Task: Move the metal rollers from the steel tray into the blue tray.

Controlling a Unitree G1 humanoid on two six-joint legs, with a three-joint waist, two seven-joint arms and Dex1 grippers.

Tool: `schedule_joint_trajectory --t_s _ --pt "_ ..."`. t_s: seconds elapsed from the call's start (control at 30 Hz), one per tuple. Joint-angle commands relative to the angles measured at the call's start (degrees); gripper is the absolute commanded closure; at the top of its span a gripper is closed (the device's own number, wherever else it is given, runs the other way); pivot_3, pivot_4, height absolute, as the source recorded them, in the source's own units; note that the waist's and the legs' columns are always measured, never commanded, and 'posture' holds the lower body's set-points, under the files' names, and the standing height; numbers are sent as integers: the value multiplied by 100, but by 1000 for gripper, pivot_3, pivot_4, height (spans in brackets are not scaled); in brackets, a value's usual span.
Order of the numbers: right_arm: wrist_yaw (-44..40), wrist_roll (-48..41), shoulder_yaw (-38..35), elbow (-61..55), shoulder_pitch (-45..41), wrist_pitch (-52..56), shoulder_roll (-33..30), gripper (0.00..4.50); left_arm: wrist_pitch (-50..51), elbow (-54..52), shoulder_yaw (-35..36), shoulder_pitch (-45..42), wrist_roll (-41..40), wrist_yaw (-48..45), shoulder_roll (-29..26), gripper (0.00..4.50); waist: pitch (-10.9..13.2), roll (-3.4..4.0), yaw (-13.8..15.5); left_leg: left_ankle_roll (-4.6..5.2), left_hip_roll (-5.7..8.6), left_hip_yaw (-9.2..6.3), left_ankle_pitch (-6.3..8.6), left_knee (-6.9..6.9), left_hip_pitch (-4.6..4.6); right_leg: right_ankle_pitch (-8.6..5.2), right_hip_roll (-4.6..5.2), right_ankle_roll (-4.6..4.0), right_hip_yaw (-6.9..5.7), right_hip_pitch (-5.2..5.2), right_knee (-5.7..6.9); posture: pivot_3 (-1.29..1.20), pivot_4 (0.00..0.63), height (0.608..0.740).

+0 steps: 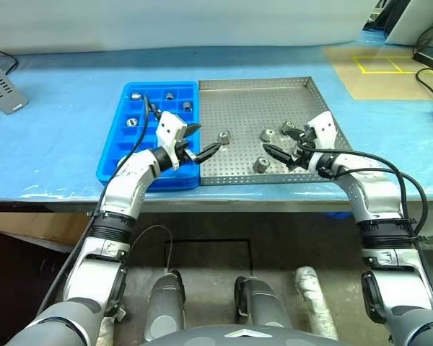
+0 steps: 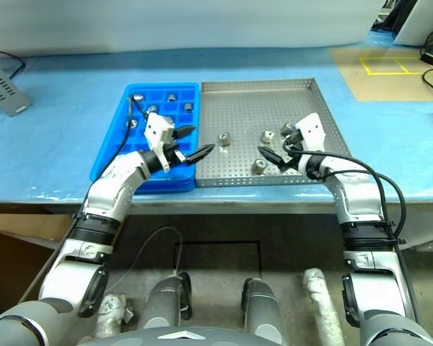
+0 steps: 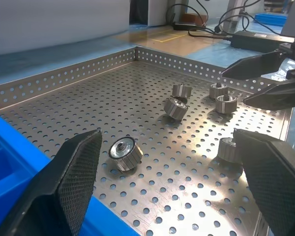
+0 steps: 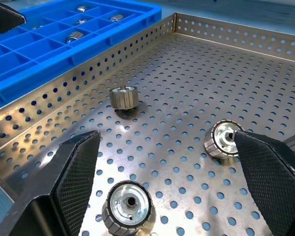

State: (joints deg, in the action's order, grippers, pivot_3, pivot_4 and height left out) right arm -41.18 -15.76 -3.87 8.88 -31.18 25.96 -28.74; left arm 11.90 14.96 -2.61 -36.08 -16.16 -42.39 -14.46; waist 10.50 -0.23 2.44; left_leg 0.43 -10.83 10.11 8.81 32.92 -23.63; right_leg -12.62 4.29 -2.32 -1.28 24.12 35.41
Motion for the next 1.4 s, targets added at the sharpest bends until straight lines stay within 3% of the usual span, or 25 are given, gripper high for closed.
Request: schedule_joint_trajectory --t_s 0.03,0.4,0.57,0.73,0.9,1.1,1.4 --pt "50 46 36 -126 -115 -77 -5 21 -54 -114 11 -162 35 11 -12 0 0 0 1 0 0 0 0 -1 0 0 0 0 0 0 -1 -129 150 740" --pt "106 82 0 -65 -131 -95 -6 21 15 102 -31 -362 297 252 -4 0 0 0 -1 -1 0 0 0 -1 0 0 0 0 0 0 -1 -143 150 740" --pt "389 90 -74 -355 72 22 28 21 126 1166 10 -1372 540 592 155 0 0 0 5 -2 3 1 -1 1 0 0 0 0 1 -1 0 -233 150 740" --pt "885 -115 -407 -1394 773 420 93 21 -213 3273 52 -2673 876 949 423 0 0 0 -46 16 6 3 -8 2 -2 1 0 2 7 -4 -15 -355 150 740" --pt "1289 -246 -600 -2274 1419 787 201 21 -290 4789 -72 -3367 1301 1226 559 0 0 -1 -247 31 13 3 1 -16 -2 4 0 7 11 -8 -49 -444 150 740" --pt "1643 -316 -647 -2839 1796 1007 342 21 -62 5547 -9 -3753 1520 1268 601 0 1 -2 -392 36 12 2 5 -19 -5 7 -1 12 10 -8 -64 -502 150 740" --pt "1979 -422 -588 -3281 1935 1165 579 21 -44 5854 -110 -3847 1959 1397 720 0 1 -2 -491 44 14 2 10 -14 -3 7 1 12 10 -19 -71 -561 150 740"
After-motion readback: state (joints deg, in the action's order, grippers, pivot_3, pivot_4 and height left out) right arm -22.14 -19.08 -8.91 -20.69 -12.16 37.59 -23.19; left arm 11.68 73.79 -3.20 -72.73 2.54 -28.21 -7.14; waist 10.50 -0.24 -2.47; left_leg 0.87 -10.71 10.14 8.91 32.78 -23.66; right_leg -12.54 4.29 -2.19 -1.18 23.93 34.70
